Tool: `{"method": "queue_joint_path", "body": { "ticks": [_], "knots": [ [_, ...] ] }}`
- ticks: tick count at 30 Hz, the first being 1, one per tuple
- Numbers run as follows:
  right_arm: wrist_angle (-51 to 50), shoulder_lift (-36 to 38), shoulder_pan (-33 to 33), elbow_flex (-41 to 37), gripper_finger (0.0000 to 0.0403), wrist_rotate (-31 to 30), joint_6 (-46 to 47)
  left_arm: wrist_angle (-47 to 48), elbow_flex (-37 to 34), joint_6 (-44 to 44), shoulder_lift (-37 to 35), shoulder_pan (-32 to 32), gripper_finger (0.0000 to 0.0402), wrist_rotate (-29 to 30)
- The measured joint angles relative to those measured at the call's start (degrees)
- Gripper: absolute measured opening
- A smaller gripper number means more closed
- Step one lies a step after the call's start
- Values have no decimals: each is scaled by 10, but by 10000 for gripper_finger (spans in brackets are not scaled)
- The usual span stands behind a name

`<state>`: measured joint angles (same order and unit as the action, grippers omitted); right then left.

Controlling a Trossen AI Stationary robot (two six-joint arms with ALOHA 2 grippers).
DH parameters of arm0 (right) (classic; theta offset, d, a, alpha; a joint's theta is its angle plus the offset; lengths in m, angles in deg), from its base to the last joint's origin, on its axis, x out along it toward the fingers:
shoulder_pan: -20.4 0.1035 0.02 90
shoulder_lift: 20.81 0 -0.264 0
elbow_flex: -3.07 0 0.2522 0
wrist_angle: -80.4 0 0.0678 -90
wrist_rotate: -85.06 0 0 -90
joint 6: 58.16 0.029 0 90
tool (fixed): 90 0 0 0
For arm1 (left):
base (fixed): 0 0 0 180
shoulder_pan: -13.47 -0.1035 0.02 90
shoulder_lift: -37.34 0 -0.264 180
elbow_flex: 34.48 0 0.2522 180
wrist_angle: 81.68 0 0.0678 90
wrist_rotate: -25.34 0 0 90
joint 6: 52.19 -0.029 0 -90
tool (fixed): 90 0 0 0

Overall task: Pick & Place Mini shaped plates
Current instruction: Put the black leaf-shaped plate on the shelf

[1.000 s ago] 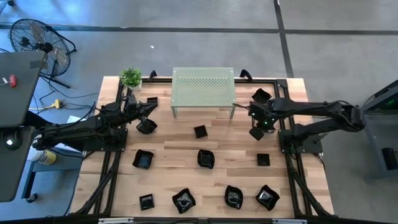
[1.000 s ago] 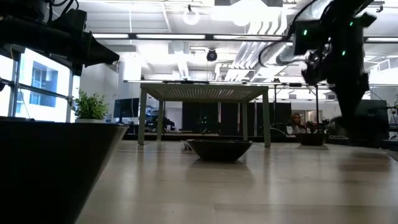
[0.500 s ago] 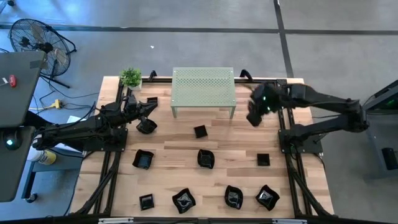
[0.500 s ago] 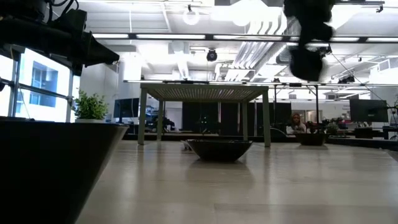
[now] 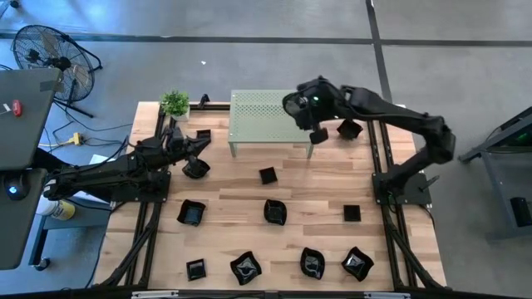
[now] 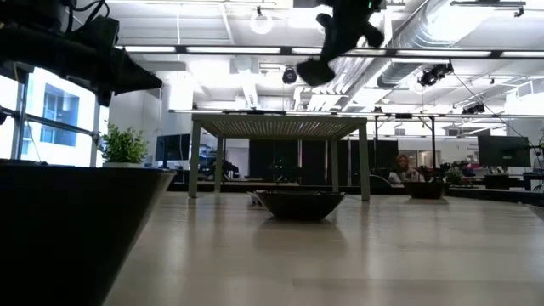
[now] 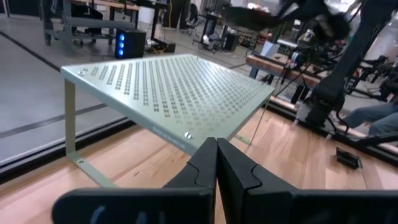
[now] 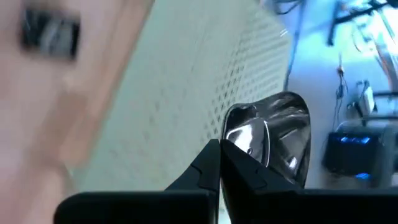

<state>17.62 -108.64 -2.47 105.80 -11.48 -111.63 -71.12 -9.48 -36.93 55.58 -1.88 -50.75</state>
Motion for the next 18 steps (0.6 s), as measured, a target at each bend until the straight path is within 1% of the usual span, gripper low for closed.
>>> {"method": "queue_joint_path", "body": {
  "ticks": [2,7,12,14,16,18],
  "knots": [
    [-4,-21,-18,0,2,0,-45,8,0,0,0,0,1,0],
    [-11,-59,-63,0,3,9,-112,9,0,0,0,0,1,0],
    [-8,-75,-90,0,2,16,-186,12,0,0,0,0,1,1],
    [-6,-80,-98,-1,4,28,-208,15,0,0,0,0,1,2],
    [15,-80,-106,-14,5,44,-215,19,0,0,0,0,1,2],
    [36,-79,-109,-32,5,35,-228,22,0,0,0,0,1,2]
  ]
}}
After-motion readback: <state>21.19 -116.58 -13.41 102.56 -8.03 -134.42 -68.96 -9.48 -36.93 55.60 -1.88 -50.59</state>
